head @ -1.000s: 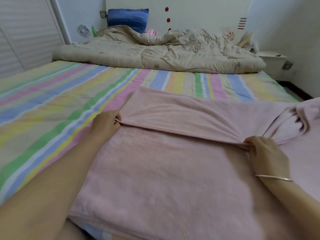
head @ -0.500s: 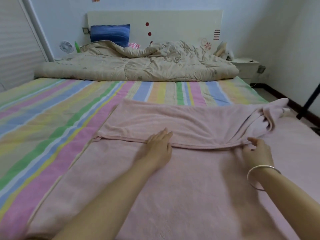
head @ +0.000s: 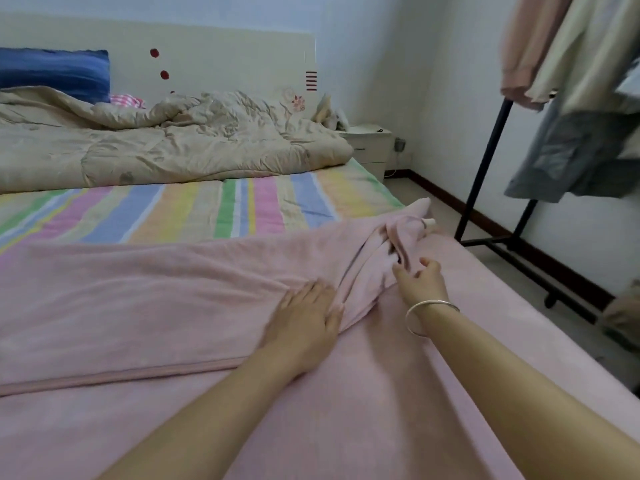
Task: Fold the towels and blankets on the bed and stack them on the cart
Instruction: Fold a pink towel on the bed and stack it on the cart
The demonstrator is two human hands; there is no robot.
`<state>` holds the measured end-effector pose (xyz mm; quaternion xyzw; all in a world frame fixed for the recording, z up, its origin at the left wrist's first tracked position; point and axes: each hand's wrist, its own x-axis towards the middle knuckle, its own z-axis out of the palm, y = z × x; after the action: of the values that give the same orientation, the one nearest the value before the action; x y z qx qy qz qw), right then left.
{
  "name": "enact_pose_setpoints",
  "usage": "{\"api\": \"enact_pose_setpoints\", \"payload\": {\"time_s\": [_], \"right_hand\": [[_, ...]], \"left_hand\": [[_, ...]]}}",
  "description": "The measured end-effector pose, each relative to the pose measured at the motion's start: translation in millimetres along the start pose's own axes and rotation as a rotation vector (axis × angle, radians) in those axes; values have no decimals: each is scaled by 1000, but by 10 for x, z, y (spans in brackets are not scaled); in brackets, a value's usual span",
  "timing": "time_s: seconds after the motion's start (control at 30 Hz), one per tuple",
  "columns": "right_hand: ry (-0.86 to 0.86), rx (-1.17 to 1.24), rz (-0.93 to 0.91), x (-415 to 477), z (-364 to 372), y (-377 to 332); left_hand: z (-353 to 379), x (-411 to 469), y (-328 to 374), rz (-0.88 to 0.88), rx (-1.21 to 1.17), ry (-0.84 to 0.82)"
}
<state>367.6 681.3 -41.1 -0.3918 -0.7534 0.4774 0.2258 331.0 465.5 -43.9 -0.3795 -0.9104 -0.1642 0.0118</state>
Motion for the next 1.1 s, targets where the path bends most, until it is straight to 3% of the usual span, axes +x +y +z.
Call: {"api": "enact_pose_setpoints", "payload": {"time_s": [0.27,0.37,0.5,0.67,0.9,1.03,1.1], "right_hand": [[-63,-278,-53,770,4,-177],[35,-434,-49,813,-18,-186],[109,-182,7,855,-422,-155],[201,192,71,539,-1452,46],[-151,412,465,315,-1998,453],[-455,508,449,277,-2007,380],[-528,572,450,313,-1991,346]], "left_hand": [[138,328,247,82,150,-105],[34,337,343,66,116,-85],[-100,336,399,-29,57,16],[-51,117,500,-20,-9,-95],[15,-192,596,-96,35,-83],[35,-344,647,-89,121,-65],[70,-373,641,-88,139,-65]]}}
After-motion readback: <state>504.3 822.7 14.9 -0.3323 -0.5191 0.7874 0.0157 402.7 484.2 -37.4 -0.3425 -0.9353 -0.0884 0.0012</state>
